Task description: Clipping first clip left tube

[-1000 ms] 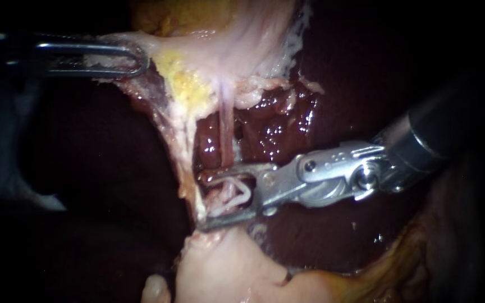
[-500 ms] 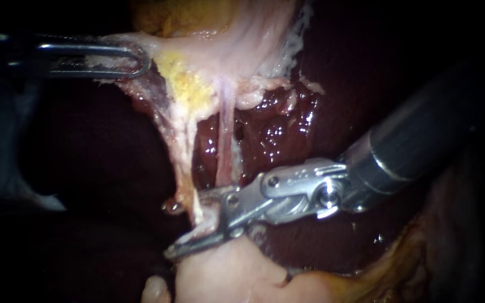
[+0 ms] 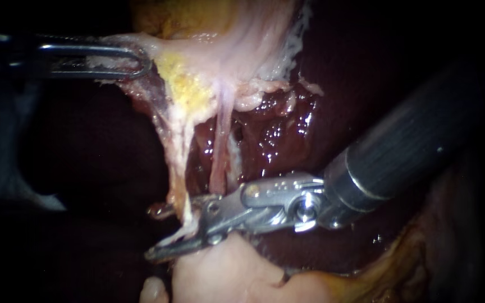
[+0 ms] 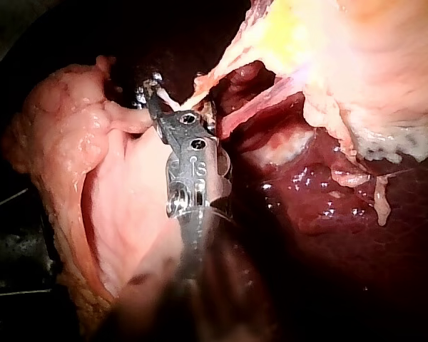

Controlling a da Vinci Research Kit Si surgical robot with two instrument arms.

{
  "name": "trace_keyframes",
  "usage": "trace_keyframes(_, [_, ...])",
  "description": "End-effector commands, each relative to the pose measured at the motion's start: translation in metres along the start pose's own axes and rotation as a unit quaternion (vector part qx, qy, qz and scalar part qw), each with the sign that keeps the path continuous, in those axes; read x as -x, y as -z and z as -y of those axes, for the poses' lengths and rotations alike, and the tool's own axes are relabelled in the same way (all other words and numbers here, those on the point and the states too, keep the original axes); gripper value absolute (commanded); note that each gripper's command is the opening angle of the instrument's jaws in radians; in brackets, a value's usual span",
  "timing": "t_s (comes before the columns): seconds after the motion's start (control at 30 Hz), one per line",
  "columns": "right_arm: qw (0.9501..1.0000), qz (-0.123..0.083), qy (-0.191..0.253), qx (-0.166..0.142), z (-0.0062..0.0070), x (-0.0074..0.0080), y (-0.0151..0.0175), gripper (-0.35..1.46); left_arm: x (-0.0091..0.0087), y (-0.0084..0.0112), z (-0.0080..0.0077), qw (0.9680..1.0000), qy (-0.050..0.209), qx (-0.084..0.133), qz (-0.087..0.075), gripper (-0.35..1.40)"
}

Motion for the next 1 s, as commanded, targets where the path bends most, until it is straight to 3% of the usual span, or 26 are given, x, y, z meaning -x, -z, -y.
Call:
trace_keyframes(0.03, [1.0000,0.000,-0.003,0.000,0.0003,-0.0003,0.0000,0.42,0.0000,0.0000,0.0000,1.0000,0.000,0.000,0.000,-0.35])
trace_keyframes(0.47, [0.9997,-0.002,-0.022,-0.007,0.0031,-0.0034,-0.0009,0.39,0.0000,0.0001,0.0001,1.0000,0.000,0.001,0.000,-0.35])
trace_keyframes(0.77, [0.9995,-0.005,-0.030,-0.005,0.0035,-0.0046,-0.0006,0.34,0.0000,0.0001,0.0001,1.0000,0.000,0.001,0.000,-0.35])
trace_keyframes(1.0, [0.9987,-0.006,-0.050,-0.003,0.0035,-0.0049,-0.0001,0.11,0.0000,0.0001,0.0001,1.0000,0.000,0.001,0.000,-0.35])
